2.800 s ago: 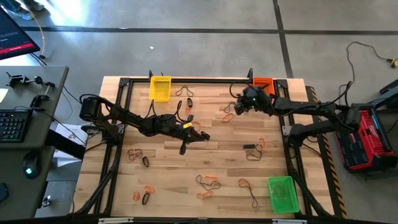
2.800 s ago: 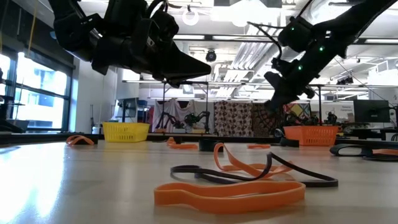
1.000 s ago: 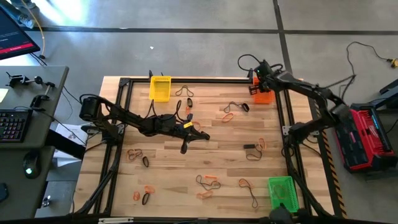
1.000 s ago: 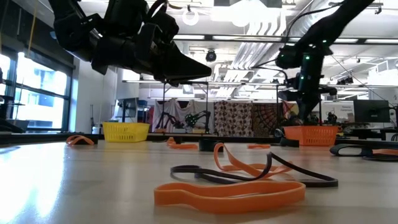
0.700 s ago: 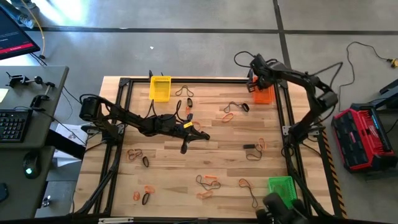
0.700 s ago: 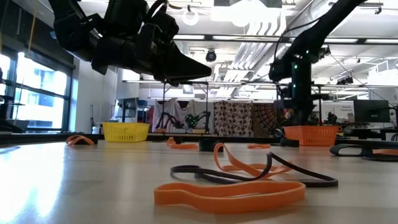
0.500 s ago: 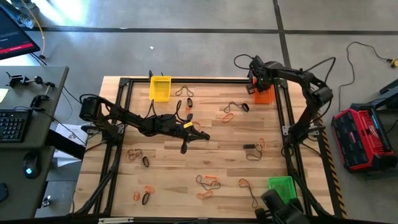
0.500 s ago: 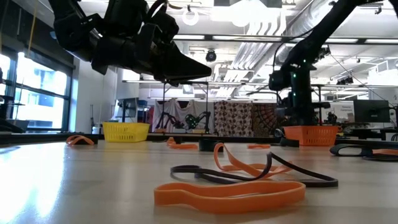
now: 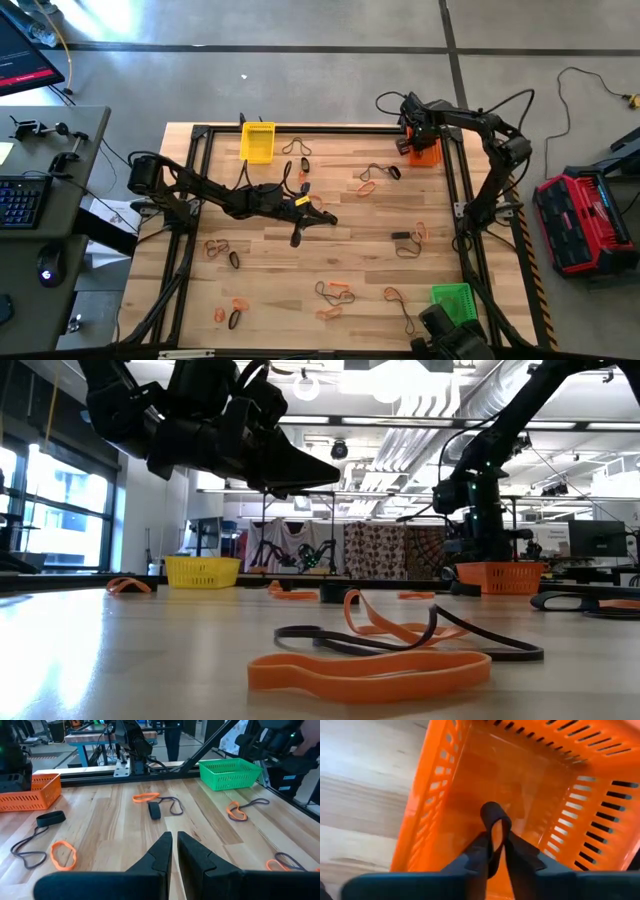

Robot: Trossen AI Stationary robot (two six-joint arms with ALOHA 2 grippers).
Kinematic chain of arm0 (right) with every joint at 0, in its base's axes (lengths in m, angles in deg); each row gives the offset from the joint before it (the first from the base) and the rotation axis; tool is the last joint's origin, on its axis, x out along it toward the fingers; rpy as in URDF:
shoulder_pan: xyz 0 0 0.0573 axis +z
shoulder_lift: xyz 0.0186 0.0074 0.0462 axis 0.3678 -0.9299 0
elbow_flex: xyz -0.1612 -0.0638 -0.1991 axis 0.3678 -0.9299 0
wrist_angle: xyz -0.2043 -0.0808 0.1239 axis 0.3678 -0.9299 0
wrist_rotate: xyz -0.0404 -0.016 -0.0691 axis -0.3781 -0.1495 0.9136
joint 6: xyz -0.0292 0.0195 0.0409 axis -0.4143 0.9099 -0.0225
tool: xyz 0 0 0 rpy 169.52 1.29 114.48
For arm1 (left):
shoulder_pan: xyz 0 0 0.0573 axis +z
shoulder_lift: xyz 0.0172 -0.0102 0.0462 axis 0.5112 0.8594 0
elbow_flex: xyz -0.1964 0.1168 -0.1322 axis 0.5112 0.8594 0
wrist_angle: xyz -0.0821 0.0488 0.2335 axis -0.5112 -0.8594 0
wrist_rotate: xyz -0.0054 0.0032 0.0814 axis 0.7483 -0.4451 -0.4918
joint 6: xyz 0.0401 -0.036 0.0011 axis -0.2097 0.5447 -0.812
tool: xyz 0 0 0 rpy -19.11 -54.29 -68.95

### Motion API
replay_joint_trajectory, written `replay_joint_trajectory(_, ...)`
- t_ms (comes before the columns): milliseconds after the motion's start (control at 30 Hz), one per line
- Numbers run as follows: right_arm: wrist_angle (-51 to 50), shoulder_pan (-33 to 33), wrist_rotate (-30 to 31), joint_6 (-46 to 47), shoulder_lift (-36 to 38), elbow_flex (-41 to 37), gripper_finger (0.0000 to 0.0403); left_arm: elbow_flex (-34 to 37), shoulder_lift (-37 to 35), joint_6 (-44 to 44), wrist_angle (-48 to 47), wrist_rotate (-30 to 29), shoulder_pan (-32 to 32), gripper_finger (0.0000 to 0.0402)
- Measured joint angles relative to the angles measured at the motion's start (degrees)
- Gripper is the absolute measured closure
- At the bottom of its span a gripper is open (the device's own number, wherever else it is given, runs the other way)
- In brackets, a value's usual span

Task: Sort rubber bands into baskets
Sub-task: Put the black rubber band into the orange bin, then put the purple rubber band into the yellow bin

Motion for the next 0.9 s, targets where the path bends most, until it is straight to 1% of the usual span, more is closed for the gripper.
replay_joint_trajectory(233, -0.9, 0.7, 1.8, -1.7, 0.0, 0.3, 0.0259, 0.0, 0.0, 0.0, 0.0, 0.0, 0.0, 0.0383)
replay_joint_trajectory(300, -2.1, 0.7, 1.8, -2.3, 0.1, 0.9, 0.0246, 0.0, 0.0, 0.0, 0.0, 0.0, 0.0, 0.0383)
replay_joint_trajectory(400, -4.3, 0.6, 1.8, -3.5, 1.4, 2.2, 0.0244, 0.0, 0.0, 0.0, 0.0, 0.0, 0.0, 0.0383)
replay_joint_trajectory(500, -6.7, 0.6, 1.8, -4.3, 4.4, 3.9, 0.0260, 0.0, 0.0, -0.1, 0.1, 0.0, 0.0, 0.0383)
replay_joint_trajectory(667, -7.6, 1.3, 1.7, -3.2, 12.2, 4.6, 0.0311, 0.0, 0.0, -0.9, 0.1, 0.0, 0.0, 0.0383)
replay_joint_trajectory(767, -7.8, 3.1, 1.7, -2.5, 16.6, 4.5, 0.0346, 0.0, 0.0, -0.9, 0.1, 0.0, 0.0, 0.0383)
replay_joint_trajectory(900, -7.8, 7.0, 1.7, -2.4, 21.7, 4.5, 0.0391, 0.0, 0.0, -1.0, 0.1, 0.0, 0.0, 0.0383)
